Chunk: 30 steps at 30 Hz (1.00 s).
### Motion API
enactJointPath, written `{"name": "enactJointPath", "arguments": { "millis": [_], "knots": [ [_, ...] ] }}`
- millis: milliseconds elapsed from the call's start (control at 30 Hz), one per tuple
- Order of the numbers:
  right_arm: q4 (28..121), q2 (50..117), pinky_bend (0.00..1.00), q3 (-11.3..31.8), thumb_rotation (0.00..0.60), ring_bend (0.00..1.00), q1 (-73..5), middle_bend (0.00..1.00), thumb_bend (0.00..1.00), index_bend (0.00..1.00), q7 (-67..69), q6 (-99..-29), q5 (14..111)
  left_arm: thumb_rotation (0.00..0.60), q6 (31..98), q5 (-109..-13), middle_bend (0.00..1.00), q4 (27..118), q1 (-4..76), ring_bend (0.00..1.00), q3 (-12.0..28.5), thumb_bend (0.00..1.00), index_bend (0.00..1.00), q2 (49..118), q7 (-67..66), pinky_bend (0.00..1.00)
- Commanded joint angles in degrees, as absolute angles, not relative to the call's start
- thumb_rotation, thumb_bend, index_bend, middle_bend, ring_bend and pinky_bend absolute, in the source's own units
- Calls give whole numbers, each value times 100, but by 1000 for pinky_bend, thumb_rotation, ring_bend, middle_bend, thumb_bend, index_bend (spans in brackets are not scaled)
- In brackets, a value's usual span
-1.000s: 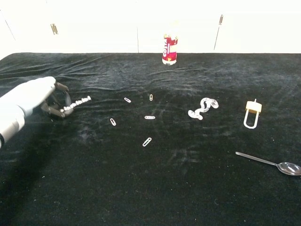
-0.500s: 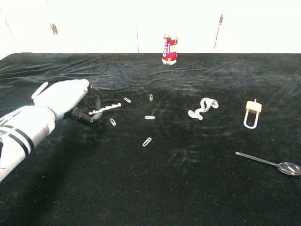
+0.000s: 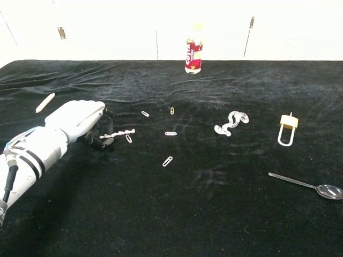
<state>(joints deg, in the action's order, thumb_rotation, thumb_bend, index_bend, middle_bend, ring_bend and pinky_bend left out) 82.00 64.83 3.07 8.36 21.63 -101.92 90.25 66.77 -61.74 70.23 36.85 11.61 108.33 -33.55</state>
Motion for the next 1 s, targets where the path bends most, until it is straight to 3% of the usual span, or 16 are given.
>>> {"name": "enactJointPath", "arguments": {
  "millis": [33,367,700,1000],
  "knots": [
    [8202,6486,0,311,600,0,839,0,289,0,2157,-10195,9028,600,6669,-6160,1000,7025,3662,1000,1146,615,769,10827,-3365,1000],
    [8204,6496,0,317,600,0,852,0,289,0,2133,-10205,9053,600,6827,-6295,1000,7130,3558,1000,1161,614,769,10756,-3212,1000],
    [8218,6513,0,318,600,0,837,0,289,0,2047,-10172,9077,600,7669,-6622,1000,7807,3164,1000,1379,615,774,9956,-2976,1000],
    [8373,6532,0,270,600,0,693,0,289,0,1650,-9972,9223,600,7754,-6525,1000,7857,2790,1000,1265,617,776,9772,-2543,1000]
  ]
}}
